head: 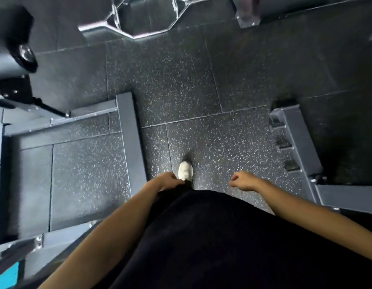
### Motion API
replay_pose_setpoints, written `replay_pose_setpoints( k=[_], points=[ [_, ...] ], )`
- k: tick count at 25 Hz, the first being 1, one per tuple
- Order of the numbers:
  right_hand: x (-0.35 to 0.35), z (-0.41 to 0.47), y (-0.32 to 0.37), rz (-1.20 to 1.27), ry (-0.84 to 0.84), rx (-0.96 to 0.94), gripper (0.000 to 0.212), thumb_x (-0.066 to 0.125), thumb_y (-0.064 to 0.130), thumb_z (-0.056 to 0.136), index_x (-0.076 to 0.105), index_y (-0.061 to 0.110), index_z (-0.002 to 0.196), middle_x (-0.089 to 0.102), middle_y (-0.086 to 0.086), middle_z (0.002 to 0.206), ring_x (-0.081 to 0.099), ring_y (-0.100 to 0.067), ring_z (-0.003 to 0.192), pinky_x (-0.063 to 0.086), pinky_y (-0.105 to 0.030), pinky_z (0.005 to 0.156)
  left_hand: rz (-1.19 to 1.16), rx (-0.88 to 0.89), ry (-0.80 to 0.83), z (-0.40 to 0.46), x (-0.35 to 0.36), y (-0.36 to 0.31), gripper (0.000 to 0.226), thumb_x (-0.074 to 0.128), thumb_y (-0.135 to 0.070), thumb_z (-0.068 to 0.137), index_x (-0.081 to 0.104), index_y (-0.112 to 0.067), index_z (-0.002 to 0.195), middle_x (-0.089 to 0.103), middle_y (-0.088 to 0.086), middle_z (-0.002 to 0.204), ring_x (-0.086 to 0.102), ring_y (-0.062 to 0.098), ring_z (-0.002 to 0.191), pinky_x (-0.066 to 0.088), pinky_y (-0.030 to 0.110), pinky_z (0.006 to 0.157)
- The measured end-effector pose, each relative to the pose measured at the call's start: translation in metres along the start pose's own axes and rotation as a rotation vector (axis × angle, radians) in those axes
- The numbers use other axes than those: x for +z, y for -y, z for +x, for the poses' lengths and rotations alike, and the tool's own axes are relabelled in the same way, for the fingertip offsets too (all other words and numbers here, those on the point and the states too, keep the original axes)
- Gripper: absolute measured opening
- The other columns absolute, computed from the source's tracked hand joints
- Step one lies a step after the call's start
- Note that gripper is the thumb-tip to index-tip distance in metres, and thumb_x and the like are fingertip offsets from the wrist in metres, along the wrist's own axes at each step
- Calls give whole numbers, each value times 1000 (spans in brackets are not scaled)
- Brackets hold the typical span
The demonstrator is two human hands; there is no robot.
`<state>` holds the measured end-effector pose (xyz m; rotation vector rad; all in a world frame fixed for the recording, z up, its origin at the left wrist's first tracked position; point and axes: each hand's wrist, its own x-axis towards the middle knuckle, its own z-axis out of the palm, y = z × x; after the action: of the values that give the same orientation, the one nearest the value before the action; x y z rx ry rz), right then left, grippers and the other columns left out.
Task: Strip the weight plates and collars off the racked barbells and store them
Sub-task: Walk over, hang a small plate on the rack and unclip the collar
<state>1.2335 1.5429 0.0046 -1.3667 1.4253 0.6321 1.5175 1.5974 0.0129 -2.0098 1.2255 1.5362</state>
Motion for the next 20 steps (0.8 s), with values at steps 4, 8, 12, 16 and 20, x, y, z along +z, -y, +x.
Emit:
replay_pose_setpoints(
  k=[4, 8, 12, 16, 20],
  points=[
    [-105, 42, 63, 187, -163, -24, 28, 58, 29, 93, 60, 13, 117, 62, -4, 115, 58, -20, 99, 46, -33, 88, 50, 73, 11, 55, -129, -51, 39, 56, -41, 94, 62, -4, 106, 63, 13, 110, 59, 30, 114, 43, 29, 86],
    [-185, 85, 97, 283, -248, 4, 34, 60, 33, 89, 62, 14, 118, 63, -6, 119, 59, -24, 109, 45, -33, 91, 101, 125, 64, 102, -213, -120, 48, 59, -42, 93, 57, -6, 124, 59, 13, 128, 55, 29, 120, 42, 39, 101],
    [-266, 140, 101, 330, -187, 69, 34, 62, 27, 87, 65, -1, 107, 66, -20, 108, 63, -33, 105, 49, -40, 86, 228, 148, 133, 167, -283, -199, 53, 57, -46, 93, 56, -6, 128, 60, 13, 126, 57, 27, 114, 43, 39, 103],
    [-389, 192, 89, 332, -187, 67, 27, 59, 22, 89, 67, -3, 95, 67, -24, 107, 63, -32, 95, 48, -37, 79, 370, 157, 125, 226, -367, -306, 50, 54, -43, 96, 56, -3, 127, 61, 14, 121, 57, 27, 115, 42, 35, 100],
    [-529, 217, 91, 354, -250, 42, 36, 51, 25, 96, 66, -1, 115, 64, -20, 121, 59, -31, 112, 45, -31, 88, 379, 236, 1, 274, -455, -417, 52, 54, -48, 93, 54, -9, 128, 58, 10, 131, 55, 27, 118, 42, 34, 98]
  ],
)
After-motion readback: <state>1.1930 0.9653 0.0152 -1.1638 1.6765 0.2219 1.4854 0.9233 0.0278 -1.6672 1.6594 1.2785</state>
